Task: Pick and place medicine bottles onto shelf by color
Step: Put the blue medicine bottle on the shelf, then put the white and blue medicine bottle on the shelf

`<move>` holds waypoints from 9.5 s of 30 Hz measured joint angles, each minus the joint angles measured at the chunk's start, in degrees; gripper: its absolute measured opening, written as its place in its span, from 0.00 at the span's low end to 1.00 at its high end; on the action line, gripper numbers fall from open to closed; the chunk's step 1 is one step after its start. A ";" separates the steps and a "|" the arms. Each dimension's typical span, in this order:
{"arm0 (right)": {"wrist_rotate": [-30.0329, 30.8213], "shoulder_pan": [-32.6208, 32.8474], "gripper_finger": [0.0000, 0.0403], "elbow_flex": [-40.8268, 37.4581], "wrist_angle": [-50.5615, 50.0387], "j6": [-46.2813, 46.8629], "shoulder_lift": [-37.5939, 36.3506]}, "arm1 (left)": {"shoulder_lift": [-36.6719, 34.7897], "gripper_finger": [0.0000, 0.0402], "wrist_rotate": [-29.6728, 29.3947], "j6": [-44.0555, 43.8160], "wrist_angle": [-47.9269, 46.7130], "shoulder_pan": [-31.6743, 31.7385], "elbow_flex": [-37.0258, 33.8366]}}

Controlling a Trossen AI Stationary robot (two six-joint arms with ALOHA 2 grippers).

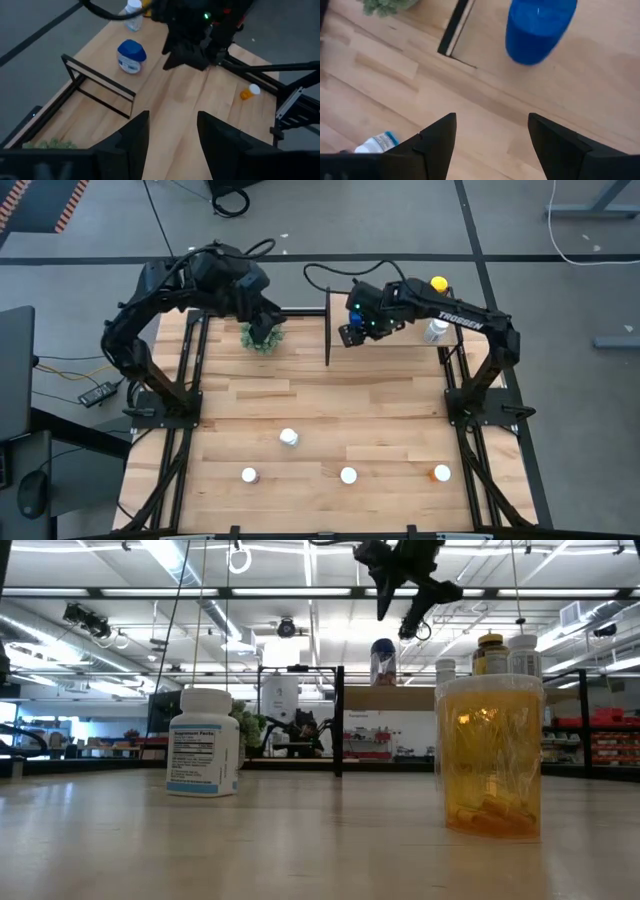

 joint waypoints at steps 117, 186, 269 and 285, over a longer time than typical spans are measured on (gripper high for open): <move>3.78 -14.85 0.63 0.12 17.82 -10.69 8.68 | 0.19 0.43 -0.17 -3.76 -4.43 -1.32 0.00; 26.23 57.95 0.63 23.63 -13.25 34.93 7.23 | -4.35 0.71 -1.48 15.85 46.02 -32.21 -73.24; 27.33 53.97 0.63 22.91 -3.71 16.58 12.98 | 1.57 0.50 10.36 13.97 30.84 -24.11 -29.27; 27.32 47.79 0.85 23.91 6.85 2.62 12.90 | 1.53 0.50 12.28 11.03 26.99 -27.10 -24.52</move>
